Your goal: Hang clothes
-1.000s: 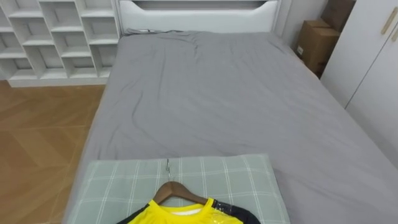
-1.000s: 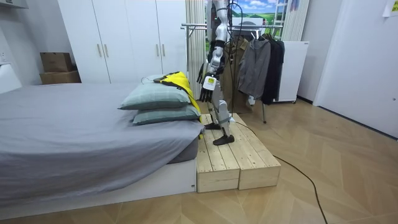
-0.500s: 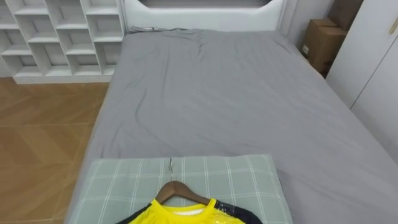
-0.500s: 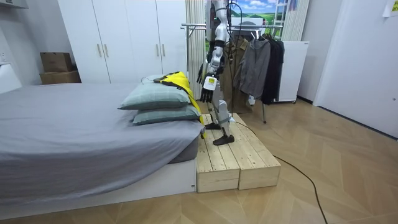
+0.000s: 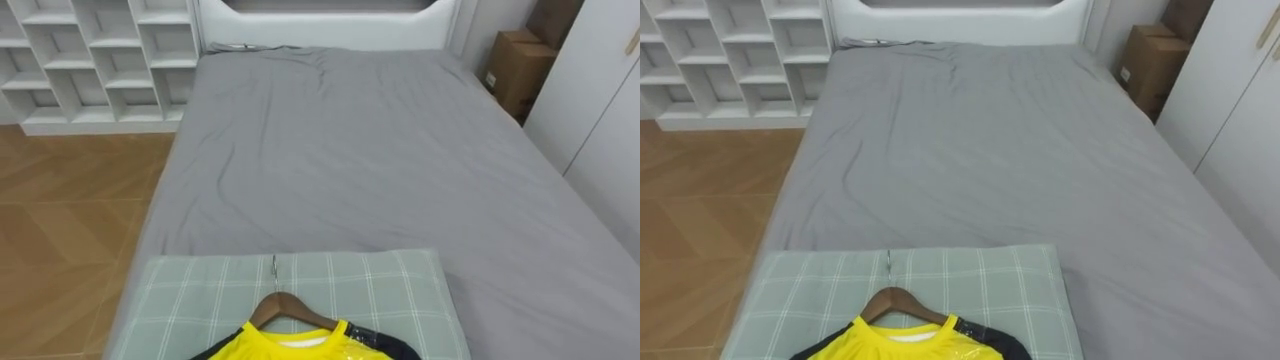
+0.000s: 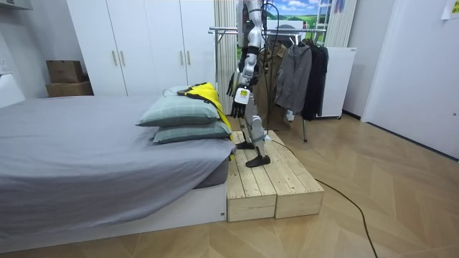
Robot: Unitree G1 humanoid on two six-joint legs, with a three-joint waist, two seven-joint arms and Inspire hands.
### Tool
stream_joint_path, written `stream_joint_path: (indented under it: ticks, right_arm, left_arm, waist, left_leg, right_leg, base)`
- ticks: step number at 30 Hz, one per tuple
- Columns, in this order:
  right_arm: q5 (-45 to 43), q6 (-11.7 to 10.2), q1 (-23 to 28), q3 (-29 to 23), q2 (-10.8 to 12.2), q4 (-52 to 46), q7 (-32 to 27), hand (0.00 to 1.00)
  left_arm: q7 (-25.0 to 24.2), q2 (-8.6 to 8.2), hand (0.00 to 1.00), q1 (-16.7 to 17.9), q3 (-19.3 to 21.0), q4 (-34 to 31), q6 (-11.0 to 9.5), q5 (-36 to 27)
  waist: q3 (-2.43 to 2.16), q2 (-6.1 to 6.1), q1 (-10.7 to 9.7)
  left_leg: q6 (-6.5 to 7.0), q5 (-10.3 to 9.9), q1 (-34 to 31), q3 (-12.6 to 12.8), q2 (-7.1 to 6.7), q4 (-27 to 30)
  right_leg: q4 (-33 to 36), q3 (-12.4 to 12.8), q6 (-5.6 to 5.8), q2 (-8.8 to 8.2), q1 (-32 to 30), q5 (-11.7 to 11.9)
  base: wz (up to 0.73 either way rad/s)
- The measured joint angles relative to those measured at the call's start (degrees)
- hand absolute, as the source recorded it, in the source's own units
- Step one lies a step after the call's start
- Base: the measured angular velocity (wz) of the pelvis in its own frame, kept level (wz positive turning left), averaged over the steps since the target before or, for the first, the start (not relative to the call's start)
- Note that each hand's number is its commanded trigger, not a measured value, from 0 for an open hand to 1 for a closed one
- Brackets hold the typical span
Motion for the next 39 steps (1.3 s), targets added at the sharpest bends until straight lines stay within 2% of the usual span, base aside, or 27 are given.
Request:
stream_joint_path:
  ticks: [4, 9, 11, 16, 18, 21, 25, 31, 34, 37, 39]
  right_arm:
    - [-0.6, 0.0, -0.2, -0.6, 0.0, 0.1, 0.3, 0.0]
    - [-1.1, 0.1, -0.2, -1.1, 0.0, 0.1, 0.1, 0.0]
    - [-1.1, 0.9, -0.2, -1.4, 0.0, 0.1, -0.2, 0.0]
    - [-1.2, 3.4, -0.2, -3.2, 0.0, 0.1, -1.0, 0.0]
    - [-1.1, 4.3, -0.2, -3.3, -0.1, 0.1, -1.1, 0.0]
    - [-1.5, 5.0, -0.2, -3.3, -0.1, 0.1, -1.7, 0.0]
    - [-1.8, 5.5, -0.2, -3.3, -0.2, 0.1, -2.5, 0.0]
    - [0.3, 6.2, -0.3, -2.8, -0.3, 0.2, -4.9, 0.0]
    - [0.3, 6.2, -0.2, -2.6, -0.3, 0.1, -5.9, 0.0]
    - [0.1, 6.2, -0.3, -2.4, -0.4, 0.1, -6.9, 0.0]
    - [0.0, 6.1, -0.6, -2.0, -0.3, -0.2, -7.4, 0.0]
  left_arm:
    - [0.2, 0.01, 0.0, 0.0, 0.0, -0.1, 0.0, 0.1]
    - [2.8, 0.05, 0.0, 0.2, 0.0, -0.3, 0.2, 0.6]
    - [3.8, 0.16, 0.0, 0.3, 0.5, -0.2, 0.6, 0.6]
    - [7.5, 1.36, 0.0, 1.7, 4.5, 0.8, 2.7, 1.7]
    - [10.1, 2.26, 0.0, 3.4, 6.2, 1.5, 3.8, 3.0]
    - [13.9, 2.37, 0.0, 5.8, 8.2, 2.0, 5.2, 5.5]
    - [17.9, 2.17, 0.0, 7.0, 10.4, 2.2, 6.7, 6.3]
    - [28.6, 2.17, 0.0, 6.0, 11.7, 1.2, 6.6, 6.1]
    - [34.8, 2.16, 0.0, 4.9, 13.0, -2.2, 6.3, 6.3]
    - [40.9, 2.15, 0.0, 4.5, 13.4, -5.1, 4.1, 6.4]
    - [44.4, 2.01, 0.0, 4.8, 13.3, -8.1, 2.9, 9.1]
  waist:
    - [0.08, -0.17, -0.1]
    - [0.04, -0.26, 0.0]
    - [0.01, -0.24, 0.1]
    - [0.01, -0.35, 0.2]
    - [0.01, -0.46, 0.2]
    - [-0.15, -0.52, 0.4]
    - [-0.24, -0.48, 1.2]
    - [-0.23, 0.28, 1.5]
    - [-0.19, 0.48, 1.5]
    - [-0.22, 0.57, 1.6]
    - [-0.23, 0.56, 1.5]
  left_leg:
    - [0.0, 0.0, 0.0, 0.0, -0.05, -0.1]
    - [0.0, 0.0, 0.0, 0.1, -0.05, -0.2]
    - [0.0, 0.0, 0.1, 0.3, -0.03, -0.2]
    - [-0.01, 0.0, 0.9, 0.4, 0.06, -0.7]
    - [-0.03, 0.0, 1.3, 0.3, 0.07, -1.0]
    - [-0.09, -0.1, 1.2, 0.1, 0.07, -1.0]
    - [-0.09, -0.1, 1.3, 0.0, 0.05, -0.9]
    - [-0.09, -0.1, 2.0, -1.4, 0.09, -0.9]
    - [-0.1, -0.1, 2.1, -1.7, 0.07, -1.0]
    - [-0.1, -0.1, 2.1, -1.6, 0.05, -0.9]
    - [-0.1, -0.1, 2.1, -1.6, 0.04, -0.9]
  right_leg:
    - [0.0, 0.2, 0.1, 0.01, -0.2, -0.2]
    - [0.0, 0.4, 0.1, 0.05, -0.2, -0.2]
    - [0.0, 0.7, 0.1, 0.13, -0.2, -0.2]
    - [0.1, 1.7, -0.01, 0.47, 0.1, -0.4]
    - [0.2, 1.6, -0.03, 0.49, 0.5, -0.5]
    - [0.2, 1.6, -0.01, 0.49, 0.5, -0.5]
    - [0.2, 1.5, -0.01, 0.47, 0.7, -0.5]
    - [0.2, 0.7, -0.02, 0.41, 2.0, -0.5]
    - [0.1, 0.7, -0.03, 0.39, 2.3, -0.5]
    - [0.2, 0.8, -0.03, 0.39, 2.3, -0.5]
    - [0.2, 0.8, -0.03, 0.39, 2.3, -0.5]
  base:
    - [-0.01]
    - [0.0]
    - [-0.02]
    - [-0.04]
    - [0.05]
    - [0.05]
    - [0.03]
    - [0.09]
    - [0.09]
    - [0.0]
    - [0.0]
